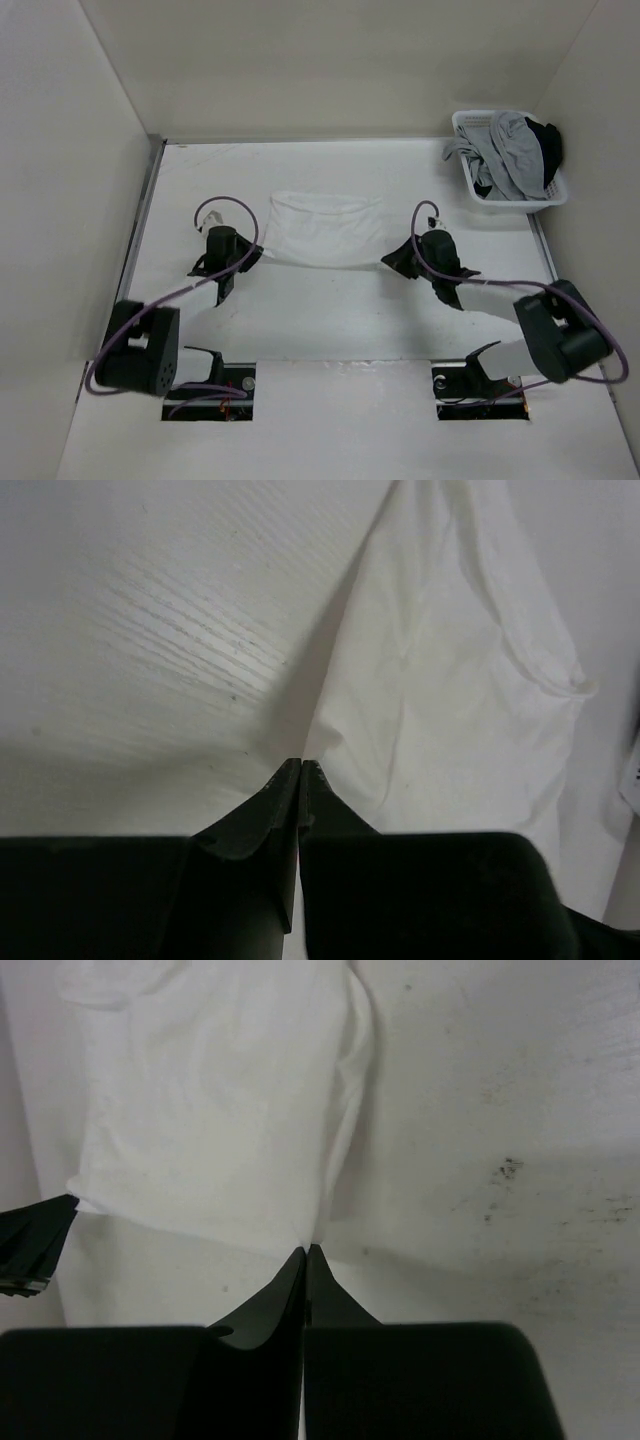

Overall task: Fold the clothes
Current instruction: Fold the tank top

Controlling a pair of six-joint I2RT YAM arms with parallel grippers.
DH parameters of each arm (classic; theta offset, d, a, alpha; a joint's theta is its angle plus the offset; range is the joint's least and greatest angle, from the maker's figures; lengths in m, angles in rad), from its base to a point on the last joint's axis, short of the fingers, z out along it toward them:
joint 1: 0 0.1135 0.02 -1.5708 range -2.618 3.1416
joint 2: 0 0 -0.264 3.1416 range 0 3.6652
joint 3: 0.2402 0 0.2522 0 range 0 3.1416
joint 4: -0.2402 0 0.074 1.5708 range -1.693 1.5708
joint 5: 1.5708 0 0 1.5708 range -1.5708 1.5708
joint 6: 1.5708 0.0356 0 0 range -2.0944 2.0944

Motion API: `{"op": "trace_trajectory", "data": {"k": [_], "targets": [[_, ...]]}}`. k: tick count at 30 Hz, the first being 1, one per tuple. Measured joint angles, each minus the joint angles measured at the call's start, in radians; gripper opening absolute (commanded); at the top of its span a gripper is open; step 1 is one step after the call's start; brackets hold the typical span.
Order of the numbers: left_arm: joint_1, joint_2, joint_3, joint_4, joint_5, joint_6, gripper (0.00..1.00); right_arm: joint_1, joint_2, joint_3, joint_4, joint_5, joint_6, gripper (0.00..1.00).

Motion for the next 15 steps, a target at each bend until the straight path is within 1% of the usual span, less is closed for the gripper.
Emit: {"op": "trace_trajectory", "data": {"k": [2, 4, 8, 10, 11, 13, 15], "targets": [[-0.008, -0.133, -0.009, -0.064, 0.000, 0.002, 0.00, 0.011, -0.119, -0.010, -0.053, 0.018, -0.007, 0.00], [-0.026, -0.306, -0.009, -0.138, -0.002, 0.007, 0.00, 0.041, -0.274, -0.016, -0.134, 0.041, -0.013, 0.00], [-0.092, -0.679, 0.019, -0.335, -0.031, 0.020, 0.00, 0.165, -0.666, -0.007, -0.367, 0.116, -0.023, 0.00], [-0.129, -0.814, 0.068, -0.451, -0.055, 0.025, 0.00, 0.240, -0.828, 0.029, -0.519, 0.173, -0.024, 0.00], [-0.148, -0.869, 0.103, -0.512, -0.071, 0.027, 0.00, 0.284, -0.896, 0.061, -0.600, 0.210, -0.020, 0.00], [-0.183, -0.942, 0.184, -0.605, -0.101, 0.029, 0.00, 0.377, -0.984, 0.145, -0.744, 0.285, -0.014, 0.00], [-0.219, -0.971, 0.264, -0.658, -0.127, 0.030, 0.00, 0.477, -1.011, 0.246, -0.847, 0.364, -0.008, 0.00]]}}
